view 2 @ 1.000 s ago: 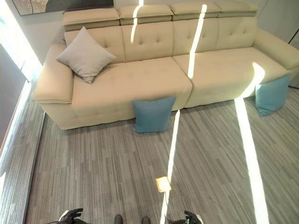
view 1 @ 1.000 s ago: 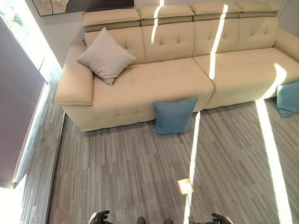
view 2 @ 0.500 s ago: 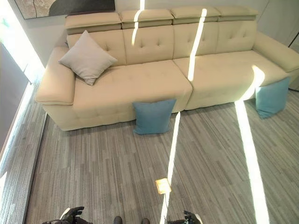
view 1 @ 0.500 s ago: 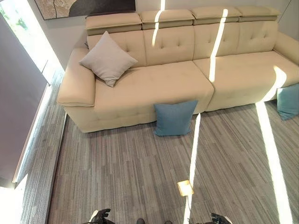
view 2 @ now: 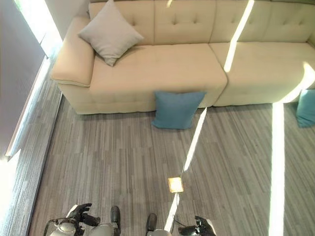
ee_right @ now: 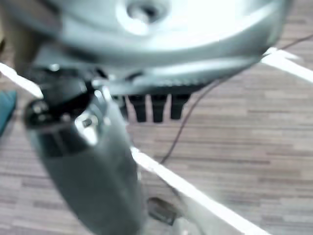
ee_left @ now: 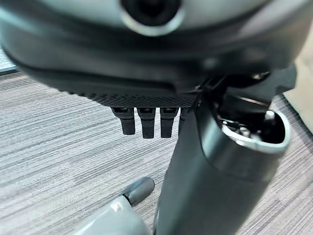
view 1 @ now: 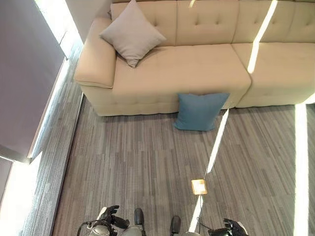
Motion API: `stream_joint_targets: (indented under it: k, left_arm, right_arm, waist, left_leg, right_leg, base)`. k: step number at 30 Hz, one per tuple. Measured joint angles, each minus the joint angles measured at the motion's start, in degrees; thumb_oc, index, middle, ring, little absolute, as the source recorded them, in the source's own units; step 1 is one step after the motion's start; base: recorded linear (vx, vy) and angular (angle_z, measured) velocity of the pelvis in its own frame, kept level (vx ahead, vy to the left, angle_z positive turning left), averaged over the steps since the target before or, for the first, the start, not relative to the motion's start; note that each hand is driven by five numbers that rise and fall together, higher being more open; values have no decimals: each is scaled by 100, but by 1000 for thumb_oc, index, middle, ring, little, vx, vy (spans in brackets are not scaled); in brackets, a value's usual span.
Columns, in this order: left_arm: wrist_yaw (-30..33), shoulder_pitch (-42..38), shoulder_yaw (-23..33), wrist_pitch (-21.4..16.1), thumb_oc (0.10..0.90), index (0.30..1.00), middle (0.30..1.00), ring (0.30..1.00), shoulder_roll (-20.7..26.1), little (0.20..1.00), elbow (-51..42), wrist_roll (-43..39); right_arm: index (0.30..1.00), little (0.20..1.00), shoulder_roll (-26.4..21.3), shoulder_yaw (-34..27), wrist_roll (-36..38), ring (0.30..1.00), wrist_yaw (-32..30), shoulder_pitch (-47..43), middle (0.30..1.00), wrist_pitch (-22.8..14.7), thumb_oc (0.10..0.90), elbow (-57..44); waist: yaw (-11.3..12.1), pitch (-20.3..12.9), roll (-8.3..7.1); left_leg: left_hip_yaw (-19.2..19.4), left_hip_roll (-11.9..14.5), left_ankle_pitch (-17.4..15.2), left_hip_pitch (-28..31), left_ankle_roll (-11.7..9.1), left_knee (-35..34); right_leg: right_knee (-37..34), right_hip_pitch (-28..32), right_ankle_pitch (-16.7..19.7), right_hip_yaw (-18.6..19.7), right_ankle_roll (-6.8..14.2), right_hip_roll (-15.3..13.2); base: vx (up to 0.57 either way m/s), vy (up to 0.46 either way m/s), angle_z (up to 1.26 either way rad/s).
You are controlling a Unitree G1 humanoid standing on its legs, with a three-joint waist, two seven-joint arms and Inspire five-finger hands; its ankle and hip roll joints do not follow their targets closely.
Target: Pick up all the scattered cushions and arrange them neatly on the sofa.
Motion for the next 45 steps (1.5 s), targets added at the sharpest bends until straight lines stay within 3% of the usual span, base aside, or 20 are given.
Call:
stream_joint_targets:
  k: [7,13,16,19,20,21,22,23,24,26,28,29,32,34,36,37,38,40,42,45]
  left_arm:
    - [1,45,58,2,800,900,900,900,44,900,-58,0]
    - [1,3,157,7,800,900,900,900,93,900,-7,-3]
    - [14,14,167,9,800,900,900,900,203,900,19,-3]
    - [51,9,169,102,800,900,900,900,190,900,234,-3]
    - [51,28,180,110,800,900,900,900,169,900,299,-3]
    - [51,30,180,110,800,900,900,900,170,900,304,-3]
    - [47,138,172,107,800,900,900,900,148,900,340,-4]
    - [46,184,170,108,800,900,900,900,130,900,338,-4]
    - [44,253,168,105,800,900,900,900,57,900,331,-3]
    - [25,279,192,106,800,900,900,900,-2,900,386,-1]
    - [-22,229,198,93,800,900,900,900,0,900,399,-1]
    - [-35,169,205,77,800,900,900,900,9,900,390,-2]
    - [-32,-35,361,35,800,900,900,900,-6,900,307,-57]
    - [-39,-145,376,35,800,900,900,900,-10,900,223,-54]
    - [-43,-199,374,34,800,900,900,900,-13,900,180,-54]
    - [-45,-219,372,34,800,900,900,900,-12,900,177,-50]
    - [-45,-253,373,34,800,900,900,900,-15,900,157,-51]
    - [-46,-269,373,32,800,900,900,900,-23,900,130,-50]
    - [-46,-257,364,-22,800,900,900,900,-30,900,87,-49]
    - [-45,-138,378,-20,800,900,900,900,-68,900,141,-49]
  right_arm:
    - [900,900,43,107,-245,900,17,-109,900,23,800,-87]
    - [900,900,56,232,-307,900,19,-263,900,22,800,-391]
    - [900,900,157,337,-311,900,19,-140,900,23,800,-419]
    - [900,900,191,337,-311,900,20,-149,900,19,800,-444]
    - [900,900,197,338,-311,900,20,-120,900,26,800,-410]
    - [900,900,198,338,-311,900,20,-117,900,28,800,-405]
    - [900,900,214,334,-312,900,21,79,900,67,800,-393]
    - [900,900,210,333,-312,900,21,134,900,72,800,-390]
    - [900,900,174,332,-311,900,22,224,900,73,800,-389]
    - [900,900,165,318,-310,900,29,208,900,72,800,-394]
    - [900,900,150,318,-309,900,33,206,900,64,800,-394]
    - [900,900,148,296,-305,900,33,167,900,56,800,-393]
    - [900,900,119,308,-260,900,25,-32,900,12,800,-386]
    - [900,900,122,330,-216,900,25,-105,900,14,800,-386]
    - [900,900,147,332,-195,900,23,-178,900,18,800,-381]
    - [900,900,148,335,-185,900,22,-181,900,16,800,-381]
    - [900,900,140,329,-185,900,20,-194,900,17,800,-350]
    - [900,900,130,329,-185,900,19,-147,900,32,800,-167]
    - [900,900,82,325,-187,900,16,-100,900,31,800,-169]
    - [900,900,2,317,-192,900,14,19,900,34,800,-165]
  waist:
    - [57,-32,-37]
    - [23,-29,-56]
    - [11,-54,-190]
    - [-140,-10,-232]
    - [-172,-14,-258]
    - [-173,-13,-261]
    - [-252,-39,-370]
    - [-269,-48,-361]
    - [-263,-82,-210]
    - [-289,-105,-50]
    - [-283,-122,-102]
    - [-279,-126,-194]
    - [-105,-94,-350]
    - [-97,-65,-411]
    - [-66,-29,-479]
    - [-44,-16,-505]
    - [-18,8,-493]
    - [35,91,-444]
    - [42,118,-326]
    - [30,17,-92]
  left_leg:
    - [41,-320,-156,249,289,-172]
    - [-167,-321,-373,614,604,-317]
    - [-356,-373,-371,684,684,-404]
    - [-608,-340,-494,786,716,-404]
    - [-685,-340,-547,860,646,-405]
    - [-692,-341,-550,868,641,-406]
    - [-926,-437,-704,1107,443,-407]
    - [-979,-421,-750,1158,385,-407]
    - [-1030,-293,-820,1287,283,-409]
    - [-1139,-21,-977,1265,5,-150]
    - [-1124,-10,-1092,1181,-231,446]
    - [-1079,-64,-1181,902,-393,1082]
    - [-857,-111,-1181,-62,-615,3058]
    - [-595,-33,-1197,-426,-632,3484]
    - [-293,-2,-1198,-583,-561,3038]
    - [-168,-19,-1147,-584,-510,2329]
    - [-93,-8,-953,-645,-388,1690]
    - [12,2,-358,-633,-408,540]
    - [29,45,-87,-747,-486,409]
    - [26,78,128,-571,-339,213]
  right_leg:
    - [573,-132,-250,204,402,-323]
    - [2966,-1088,-828,426,639,-534]
    - [2506,-1354,-915,501,593,-394]
    - [1568,-1724,-456,545,478,-128]
    - [1242,-1758,-196,669,567,-64]
    - [1209,-1757,-169,674,572,-63]
    - [894,-1645,459,664,457,-151]
    - [868,-1557,678,661,358,-134]
    - [763,-1412,613,629,198,29]
    - [418,-1036,642,467,143,247]
    - [166,-691,696,334,-55,282]
    - [78,-589,653,335,-101,233]
    - [-89,-425,588,357,-414,149]
    - [-97,-294,452,359,-580,130]
    - [-138,-226,359,359,-602,102]
    - [-138,-212,324,349,-597,97]
    - [-142,-181,288,329,-573,117]
    - [-142,-3,176,261,-508,183]
    - [-142,135,83,238,-491,249]
    - [-102,384,-137,421,-294,324]
  base:
    - [154,181,-4]
    - [192,84,11]
    - [214,-6,34]
    - [276,-31,39]
    - [250,-56,38]
    - [251,-78,65]
    - [236,-88,59]
    - [248,-100,62]
    - [264,-123,18]
    - [236,-147,22]
    - [127,-163,36]
    - [96,-160,20]
    - [150,-126,-6]
    - [246,-41,13]
    - [298,31,11]
    - [429,93,6]
    - [322,76,6]
    - [226,64,4]
    - [317,121,-6]
    - [367,171,-37]
